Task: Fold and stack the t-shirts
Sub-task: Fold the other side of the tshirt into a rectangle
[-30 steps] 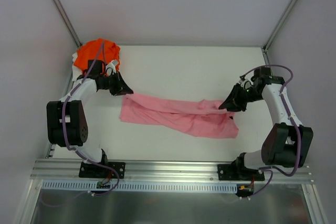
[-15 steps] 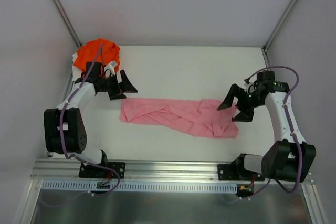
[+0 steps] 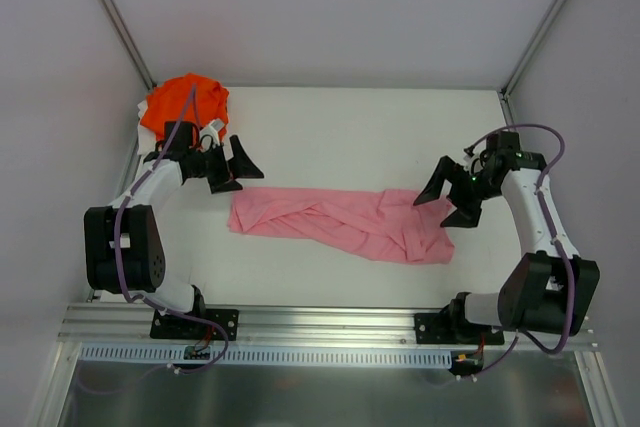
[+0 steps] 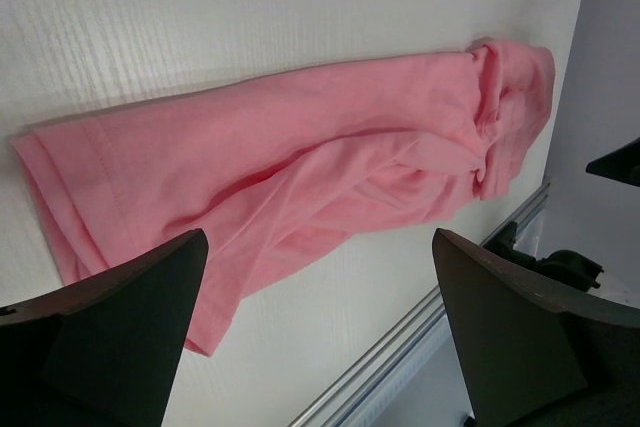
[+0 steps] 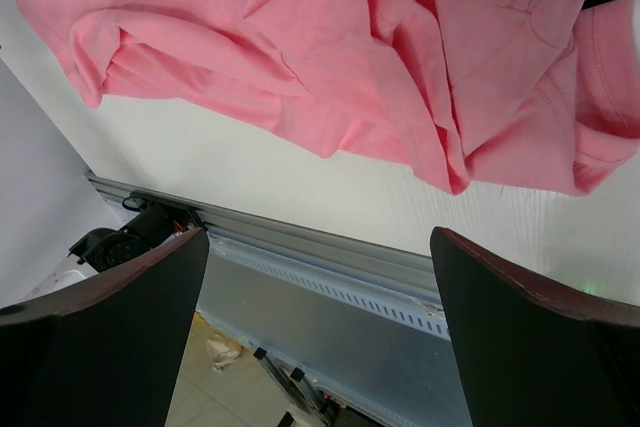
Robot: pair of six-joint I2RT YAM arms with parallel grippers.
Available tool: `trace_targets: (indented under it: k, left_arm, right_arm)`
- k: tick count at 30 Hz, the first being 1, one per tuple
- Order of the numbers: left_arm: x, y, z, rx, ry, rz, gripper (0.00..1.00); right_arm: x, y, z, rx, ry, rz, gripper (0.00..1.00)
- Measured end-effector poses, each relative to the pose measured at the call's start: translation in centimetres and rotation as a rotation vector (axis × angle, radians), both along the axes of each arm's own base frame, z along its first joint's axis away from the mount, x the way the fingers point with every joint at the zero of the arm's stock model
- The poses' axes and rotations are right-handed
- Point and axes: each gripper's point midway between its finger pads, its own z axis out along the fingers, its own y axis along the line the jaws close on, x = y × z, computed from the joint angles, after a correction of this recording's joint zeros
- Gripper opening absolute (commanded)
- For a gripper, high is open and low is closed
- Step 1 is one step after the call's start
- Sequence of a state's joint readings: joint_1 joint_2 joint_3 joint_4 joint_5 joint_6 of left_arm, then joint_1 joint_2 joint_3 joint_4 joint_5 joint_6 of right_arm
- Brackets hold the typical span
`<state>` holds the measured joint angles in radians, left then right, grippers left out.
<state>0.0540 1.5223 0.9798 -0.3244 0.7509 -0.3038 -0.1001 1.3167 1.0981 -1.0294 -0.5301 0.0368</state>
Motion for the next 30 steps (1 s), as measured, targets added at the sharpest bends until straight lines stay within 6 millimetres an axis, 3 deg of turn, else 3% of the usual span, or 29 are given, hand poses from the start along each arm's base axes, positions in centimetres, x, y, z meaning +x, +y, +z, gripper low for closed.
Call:
trace_targets:
  k: [5,14,24,30]
  left_arm:
    - [-0.5,-0.5,-0.4,-0.043,0.015,-0.003,0.99]
    - [-1.2,-0.8,-0.4,-0.068,0.051,-0.006,0.99]
    - [-4.7,-0.4,-0.7,-0.019,0.139,-0.019,0.98]
    - [-6.7,0.3,-1.1,0.041,0.169,-0.005,0.99]
  right_arm:
    - [1.3,-0.1,-0.6,-0.012,0.004,-0.009,1.0]
    - [5.5,0.9,0.4,-0.016,-0.078,-0.001,0.99]
    - [7.7,1.3,-0.4,-0.014,-0.069,0.013,0.99]
    - [7.8,1.4,-0.5,-0.014,-0.072,0.017,1.0]
